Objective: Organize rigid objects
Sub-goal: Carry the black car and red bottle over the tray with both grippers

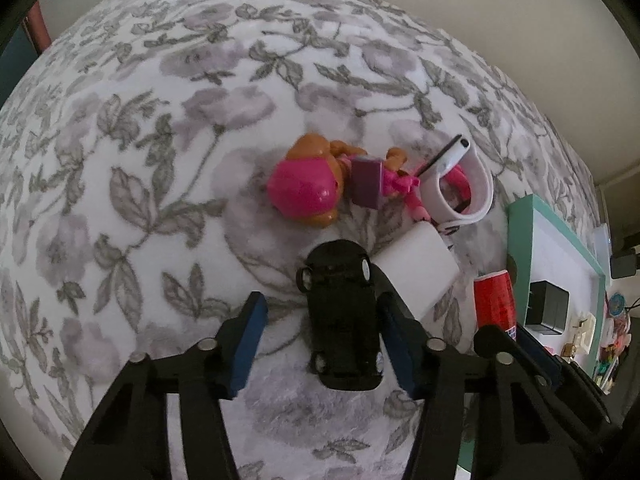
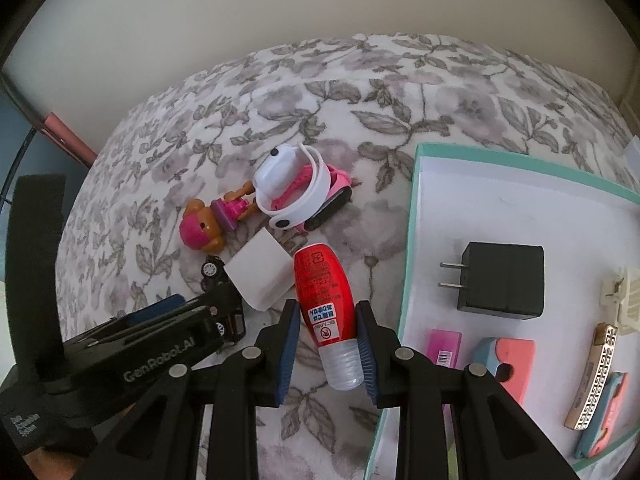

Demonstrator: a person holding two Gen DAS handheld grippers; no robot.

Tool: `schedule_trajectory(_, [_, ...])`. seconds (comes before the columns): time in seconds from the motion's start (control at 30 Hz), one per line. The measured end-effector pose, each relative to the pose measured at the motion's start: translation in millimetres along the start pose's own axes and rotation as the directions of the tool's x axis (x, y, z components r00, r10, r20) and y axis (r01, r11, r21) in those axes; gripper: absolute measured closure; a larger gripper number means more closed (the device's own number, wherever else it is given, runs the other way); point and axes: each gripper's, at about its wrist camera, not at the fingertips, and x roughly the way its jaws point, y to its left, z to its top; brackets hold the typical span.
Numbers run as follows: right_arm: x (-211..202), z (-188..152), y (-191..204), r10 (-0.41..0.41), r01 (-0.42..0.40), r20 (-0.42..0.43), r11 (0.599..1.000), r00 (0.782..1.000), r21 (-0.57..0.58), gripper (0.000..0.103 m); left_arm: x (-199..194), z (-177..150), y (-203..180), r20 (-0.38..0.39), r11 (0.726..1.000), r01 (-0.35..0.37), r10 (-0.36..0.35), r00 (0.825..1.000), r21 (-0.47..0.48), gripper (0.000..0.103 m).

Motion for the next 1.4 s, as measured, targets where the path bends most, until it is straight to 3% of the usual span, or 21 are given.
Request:
schedule_trajectory(0.2, [1.8, 0.4, -3.9, 0.000, 0.001, -0.007, 1.000, 1.000, 0.020, 0.073, 4.6, 0.3, -11.8, 0.007, 1.000, -0.009, 0.008, 1.000, 0.025, 0.060])
schedule_trajectory(0.27, [1.7, 0.0, -4.4, 0.000, 0.000, -0.007, 1.000, 1.000, 0.022, 0.073, 5.1, -0.1, -13.9, 0.007, 1.000, -0.003, 0.003, 1.000, 0.026, 0.069])
schedule_trajectory(0.47, [2.2, -0.3, -5.3, 0.002, -0.002, -0.007, 1.000, 1.000, 0.025, 0.073, -1.3, -5.1, -9.3, 0.015, 1.000, 0.022, -0.022, 1.000, 0.012, 0.069])
schedule_trajectory(0.7, [-7.0, 0.7, -5.6, 0.012, -0.012, 0.016, 1.000, 1.000, 0.025, 0.073, -28.0, -1.1, -5.4, 0.087, 0.999, 0.040, -0.040, 0.995, 0.000, 0.069])
schedule_trajectory(1.03, [-62.3, 5.1, -14.8, 0.019, -0.028, 0.148, 0.998, 0.989, 0.053, 0.073, -91.4, -2.4, -29.3, 0.262, 0.996, 0.060, -0.074, 0.962, 0.063, 0.069])
schedule_trajectory(1.23, [-89.2, 2.5, -37.8, -0.025, 0.004, 0.185, 0.994, 0.982, 0.113, 0.073, -100.6, -9.0, -53.1, 0.277, 0.992, 0.057, -0.086, 0.957, 0.111, 0.069])
schedule_trajectory(1.4, [-90.2, -0.7, -69.7, -0.064, 0.031, 0.161, 0.980, 0.985, 0.194, 0.073, -101.0, -16.5, -81.4, 0.265, 0.984, 0.062, -0.105, 0.959, 0.168, 0.069])
